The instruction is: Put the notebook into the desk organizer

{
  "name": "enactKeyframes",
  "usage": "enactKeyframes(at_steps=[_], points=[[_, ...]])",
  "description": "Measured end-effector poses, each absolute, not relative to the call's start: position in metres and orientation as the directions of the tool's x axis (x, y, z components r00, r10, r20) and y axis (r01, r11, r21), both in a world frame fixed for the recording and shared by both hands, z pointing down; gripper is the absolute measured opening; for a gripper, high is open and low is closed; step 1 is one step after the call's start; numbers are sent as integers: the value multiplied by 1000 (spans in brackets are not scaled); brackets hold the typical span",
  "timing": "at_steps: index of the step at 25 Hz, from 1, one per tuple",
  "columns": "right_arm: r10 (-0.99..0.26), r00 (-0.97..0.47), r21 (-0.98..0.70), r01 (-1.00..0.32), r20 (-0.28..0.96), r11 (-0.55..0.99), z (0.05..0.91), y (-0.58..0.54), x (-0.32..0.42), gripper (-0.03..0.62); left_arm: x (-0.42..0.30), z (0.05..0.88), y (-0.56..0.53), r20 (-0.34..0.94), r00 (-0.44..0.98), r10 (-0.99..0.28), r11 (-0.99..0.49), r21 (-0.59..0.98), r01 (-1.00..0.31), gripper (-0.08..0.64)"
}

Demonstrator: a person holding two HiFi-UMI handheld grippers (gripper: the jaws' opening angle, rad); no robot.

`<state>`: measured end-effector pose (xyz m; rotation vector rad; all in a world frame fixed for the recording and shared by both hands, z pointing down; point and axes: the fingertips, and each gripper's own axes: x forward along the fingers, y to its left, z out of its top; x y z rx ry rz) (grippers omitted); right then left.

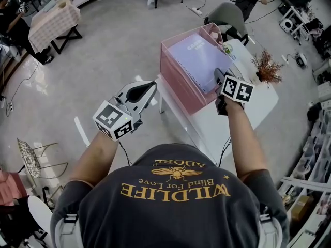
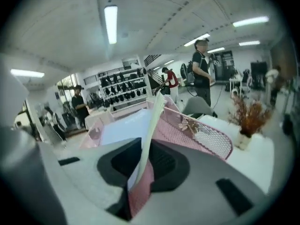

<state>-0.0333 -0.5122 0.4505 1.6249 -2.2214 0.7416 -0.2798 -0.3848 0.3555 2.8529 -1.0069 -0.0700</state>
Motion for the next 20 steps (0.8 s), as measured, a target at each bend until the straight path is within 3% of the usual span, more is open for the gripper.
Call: enactKeyframes(at_steps=[6, 10, 17, 20], points=[[-796, -149, 170, -938, 587, 301, 462, -507, -35, 87, -280, 358, -385, -4, 780, -626, -773, 136, -620, 2], [-810, -77, 344, -879, 581, 330, 459, -507, -40, 94, -283, 360, -386, -2, 776, -631, -768, 144, -624, 2], [-836, -11, 437, -849, 549, 299, 454, -509, -38, 127, -286, 365, -386, -2, 776, -631, -767, 157, -622, 2], [-842, 24, 449, -854, 539, 263, 453, -510, -32, 201, -290, 368, -386, -3, 777, -630, -767, 163, -621, 2]])
